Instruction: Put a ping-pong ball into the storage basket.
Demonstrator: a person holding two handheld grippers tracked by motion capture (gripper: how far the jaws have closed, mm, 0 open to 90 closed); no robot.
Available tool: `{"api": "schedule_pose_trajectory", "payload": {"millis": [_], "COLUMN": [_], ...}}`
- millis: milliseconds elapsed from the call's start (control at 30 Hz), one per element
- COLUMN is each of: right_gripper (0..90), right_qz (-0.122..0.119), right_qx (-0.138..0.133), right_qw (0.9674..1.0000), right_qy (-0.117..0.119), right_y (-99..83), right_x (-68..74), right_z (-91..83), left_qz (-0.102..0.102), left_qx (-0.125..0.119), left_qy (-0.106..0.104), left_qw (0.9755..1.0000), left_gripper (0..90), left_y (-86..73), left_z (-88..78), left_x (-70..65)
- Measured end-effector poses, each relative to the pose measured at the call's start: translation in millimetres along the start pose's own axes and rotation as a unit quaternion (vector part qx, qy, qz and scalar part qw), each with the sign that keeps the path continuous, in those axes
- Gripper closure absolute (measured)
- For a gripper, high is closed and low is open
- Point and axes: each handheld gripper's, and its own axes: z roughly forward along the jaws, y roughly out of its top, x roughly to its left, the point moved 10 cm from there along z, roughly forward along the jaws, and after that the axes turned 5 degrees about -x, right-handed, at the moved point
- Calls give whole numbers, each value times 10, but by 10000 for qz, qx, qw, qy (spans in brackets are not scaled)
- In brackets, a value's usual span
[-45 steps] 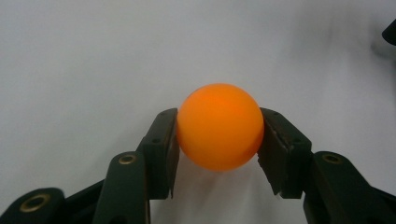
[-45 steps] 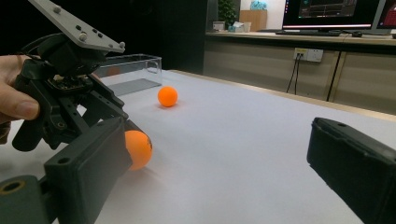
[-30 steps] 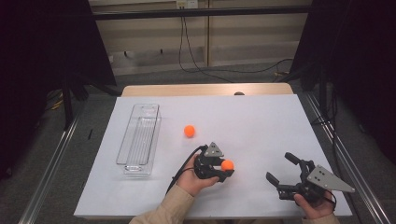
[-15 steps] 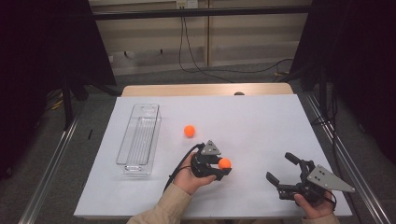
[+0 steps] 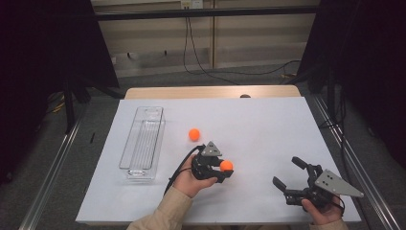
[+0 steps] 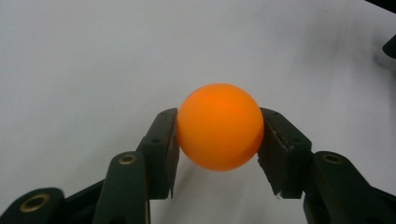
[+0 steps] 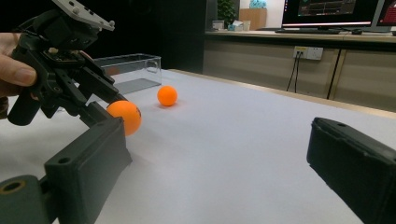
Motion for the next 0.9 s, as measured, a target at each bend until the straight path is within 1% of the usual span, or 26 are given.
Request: {"api": "schedule_pose_trajectory", "payload": {"millis": [333, 433, 533, 900], "right_gripper": [45, 45, 45, 46], "right_qz": [-8, -21, -20, -25], "right_qx": [-5, 0, -1, -9], "right_qw": [10000, 10000, 10000, 10000], "right_qy": [4, 14, 10, 11], "right_y": [2, 1, 2, 4], "right_x": [2, 5, 4, 5], "right_z": [0, 1, 0, -1], "left_qz": [-64, -58, -108, -160], "left_qx": [13, -8, -30, -56], "left_qy": [31, 45, 54, 98], "left_qw": [10000, 10000, 9999, 9998], "left_gripper": [508, 508, 508, 508], "left_y": [5, 12, 22, 39], "left_z": [-57, -75, -101, -174], "left_x": [49, 69, 84, 143]}}
